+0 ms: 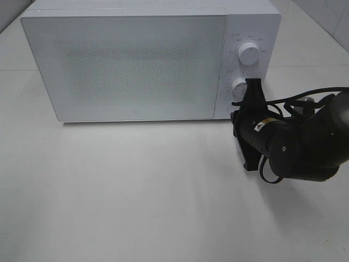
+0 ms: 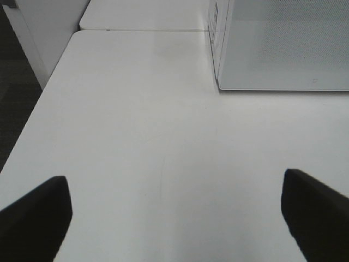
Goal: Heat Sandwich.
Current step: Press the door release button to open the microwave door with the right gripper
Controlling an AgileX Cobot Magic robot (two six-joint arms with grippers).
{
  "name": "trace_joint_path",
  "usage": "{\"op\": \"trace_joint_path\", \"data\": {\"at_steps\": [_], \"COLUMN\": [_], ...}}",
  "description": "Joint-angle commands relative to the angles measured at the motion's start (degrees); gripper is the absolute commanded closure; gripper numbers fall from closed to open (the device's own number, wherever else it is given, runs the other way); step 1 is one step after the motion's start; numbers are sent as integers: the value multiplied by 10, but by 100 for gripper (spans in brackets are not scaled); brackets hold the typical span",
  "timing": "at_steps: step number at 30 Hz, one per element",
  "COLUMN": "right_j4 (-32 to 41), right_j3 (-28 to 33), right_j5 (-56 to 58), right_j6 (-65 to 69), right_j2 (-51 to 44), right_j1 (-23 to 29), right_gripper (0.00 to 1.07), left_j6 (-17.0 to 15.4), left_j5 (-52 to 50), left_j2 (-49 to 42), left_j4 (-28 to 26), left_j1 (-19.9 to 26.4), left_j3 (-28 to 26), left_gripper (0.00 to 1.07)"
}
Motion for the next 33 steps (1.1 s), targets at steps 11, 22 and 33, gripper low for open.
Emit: {"op": "trace_joint_path", "data": {"at_steps": [11, 22, 33], "right_j4": [-34, -6, -5], "right_j3": [-88, -95, -143], "right_j5": [27, -40, -97], "right_j6": [0, -20, -22], "right_j2": [60, 65, 105], "right_j1": [-41, -41, -48], "right_gripper": [107, 107, 107], "left_j6": [0, 0, 0], "left_j5": [-5, -5, -5], "left_j2": [-15, -15, -15], "left_j4": [0, 0, 0], "left_j1": [3, 3, 3], "left_j3": [2, 2, 2], "left_gripper": [9, 9, 9]}}
